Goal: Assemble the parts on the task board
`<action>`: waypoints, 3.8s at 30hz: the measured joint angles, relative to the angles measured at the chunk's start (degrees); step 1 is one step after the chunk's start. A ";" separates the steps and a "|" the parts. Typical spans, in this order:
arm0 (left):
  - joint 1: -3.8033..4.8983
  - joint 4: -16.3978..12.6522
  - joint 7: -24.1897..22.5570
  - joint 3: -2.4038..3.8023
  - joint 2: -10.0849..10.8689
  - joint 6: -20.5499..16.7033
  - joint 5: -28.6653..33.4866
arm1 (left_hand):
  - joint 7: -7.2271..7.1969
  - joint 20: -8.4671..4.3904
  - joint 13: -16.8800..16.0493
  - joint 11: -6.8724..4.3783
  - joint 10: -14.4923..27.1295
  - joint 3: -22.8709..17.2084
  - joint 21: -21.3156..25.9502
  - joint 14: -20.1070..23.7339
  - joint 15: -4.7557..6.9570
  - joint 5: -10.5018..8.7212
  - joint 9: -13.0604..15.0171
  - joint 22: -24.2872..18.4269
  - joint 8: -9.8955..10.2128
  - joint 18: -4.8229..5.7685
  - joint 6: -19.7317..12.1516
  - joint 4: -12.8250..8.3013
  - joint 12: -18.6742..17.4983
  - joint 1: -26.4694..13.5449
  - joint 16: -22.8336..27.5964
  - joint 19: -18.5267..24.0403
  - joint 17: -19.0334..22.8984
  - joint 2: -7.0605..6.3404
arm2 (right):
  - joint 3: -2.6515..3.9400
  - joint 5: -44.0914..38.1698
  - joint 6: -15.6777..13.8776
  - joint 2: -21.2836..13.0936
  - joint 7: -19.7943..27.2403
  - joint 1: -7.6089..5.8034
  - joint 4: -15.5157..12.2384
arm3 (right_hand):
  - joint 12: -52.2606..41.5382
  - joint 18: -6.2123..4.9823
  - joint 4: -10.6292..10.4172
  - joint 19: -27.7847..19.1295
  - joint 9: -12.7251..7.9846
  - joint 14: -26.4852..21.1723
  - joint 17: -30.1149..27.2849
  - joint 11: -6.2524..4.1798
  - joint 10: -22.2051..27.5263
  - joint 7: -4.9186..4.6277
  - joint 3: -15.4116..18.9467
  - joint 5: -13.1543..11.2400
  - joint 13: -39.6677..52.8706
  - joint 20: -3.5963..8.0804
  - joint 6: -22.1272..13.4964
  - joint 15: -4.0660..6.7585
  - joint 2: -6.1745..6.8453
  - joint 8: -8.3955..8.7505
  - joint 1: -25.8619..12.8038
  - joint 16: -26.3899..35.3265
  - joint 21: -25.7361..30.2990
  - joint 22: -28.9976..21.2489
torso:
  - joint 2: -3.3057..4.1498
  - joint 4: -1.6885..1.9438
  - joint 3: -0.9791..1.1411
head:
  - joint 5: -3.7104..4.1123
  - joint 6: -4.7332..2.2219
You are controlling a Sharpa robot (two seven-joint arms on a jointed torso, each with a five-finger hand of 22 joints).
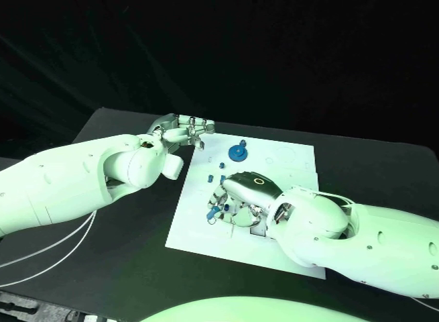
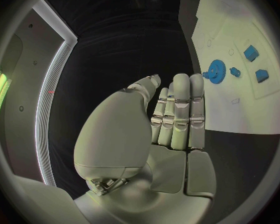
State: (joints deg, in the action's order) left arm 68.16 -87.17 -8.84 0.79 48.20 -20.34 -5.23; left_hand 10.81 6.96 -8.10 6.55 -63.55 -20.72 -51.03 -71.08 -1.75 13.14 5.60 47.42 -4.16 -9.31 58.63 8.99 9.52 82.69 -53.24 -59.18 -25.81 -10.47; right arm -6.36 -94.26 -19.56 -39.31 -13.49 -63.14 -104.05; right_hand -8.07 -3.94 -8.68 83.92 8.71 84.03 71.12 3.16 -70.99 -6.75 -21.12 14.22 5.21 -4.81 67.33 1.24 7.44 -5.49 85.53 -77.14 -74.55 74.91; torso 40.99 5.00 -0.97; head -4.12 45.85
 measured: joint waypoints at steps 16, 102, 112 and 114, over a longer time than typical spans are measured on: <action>0.00 -0.01 0.06 0.00 -0.03 0.06 0.00 | 0.00 0.00 -0.06 0.21 0.21 0.00 0.00 0.00 0.00 0.00 -0.05 0.01 0.00 0.00 0.00 0.00 0.00 0.00 0.00 0.00 0.05 0.00 | -0.25 -2.95 2.28 1.59 -1.02 0.65 2.45 | 0.33 0.00 0.15 0.00 0.06 0.00 -0.09 0.14 0.06 -0.10 -0.15 0.34 0.01 0.00 -0.19 0.00 0.24 0.11 -0.23 0.00 0.00 0.04 | -0.04 -0.02 0.06 | -0.20 0.35; 0.00 -0.82 0.67 -0.88 1.37 0.73 0.00 | 0.00 0.21 -0.12 0.23 0.63 0.64 0.56 0.20 -0.19 0.00 -0.23 -0.43 0.00 0.00 0.00 0.64 0.68 -0.31 0.00 0.21 0.24 0.31 | -1.35 9.35 -4.86 -28.00 -14.79 2.60 -11.16 | -63.79 1.57 -8.15 0.10 6.20 0.10 3.82 -3.10 -9.40 2.25 27.15 9.96 65.06 2.37 -5.32 2.16 -1.61 -9.38 -16.70 -6.01 -7.41 0.03 | -1.48 -1.95 -0.03 | 7.51 -0.15; 0.00 -1.09 0.69 -0.91 1.72 0.75 0.00 | 0.00 0.21 -0.11 0.22 0.63 0.72 0.56 0.20 -0.19 0.00 -0.23 -0.43 0.00 0.00 0.00 0.55 0.68 -0.31 0.00 0.21 0.23 0.31 | -1.44 8.16 -4.11 -26.17 -16.68 4.39 -10.15 | -64.40 1.57 -8.16 0.10 6.46 0.10 3.82 -3.10 -9.40 2.25 27.76 9.73 65.70 2.36 -5.32 2.16 -1.69 -9.60 -17.21 -6.25 -7.82 0.02 | -1.39 -1.89 -0.10 | 7.67 0.05; 0.00 -1.11 0.70 -0.91 1.76 0.75 0.00 | 0.00 0.21 -0.11 0.22 0.63 0.80 0.56 0.20 -0.20 0.00 -0.23 -0.43 0.00 0.00 0.00 0.48 0.68 -0.31 0.00 0.21 0.23 0.31 | -1.44 8.05 -4.00 -25.88 -16.88 4.55 -9.88 | -64.40 1.57 -8.16 0.10 6.46 0.10 3.81 -3.10 -9.40 2.25 27.76 9.73 65.70 2.36 -5.32 2.16 -1.69 -9.60 -17.21 -6.25 -7.82 0.02 | -1.37 -1.88 -0.09 | 7.68 0.09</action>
State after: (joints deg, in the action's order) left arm 68.16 -88.28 -8.15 -0.12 49.97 -19.59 -5.23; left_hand 10.81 7.16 -8.21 6.78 -62.92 -19.92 -50.47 -70.88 -1.95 13.14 5.37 46.99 -4.16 -9.31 58.63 9.47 10.20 82.38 -53.24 -58.97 -25.58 -10.16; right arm -7.80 -86.20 -23.56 -65.19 -30.37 -58.59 -113.93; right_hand -72.47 -2.37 -16.84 84.02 15.17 84.13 74.93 0.06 -80.39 -4.50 6.64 23.95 70.91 -2.44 62.01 3.39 5.75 -15.09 68.32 -83.39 -82.38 74.93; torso 39.62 3.12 -1.06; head 3.56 45.94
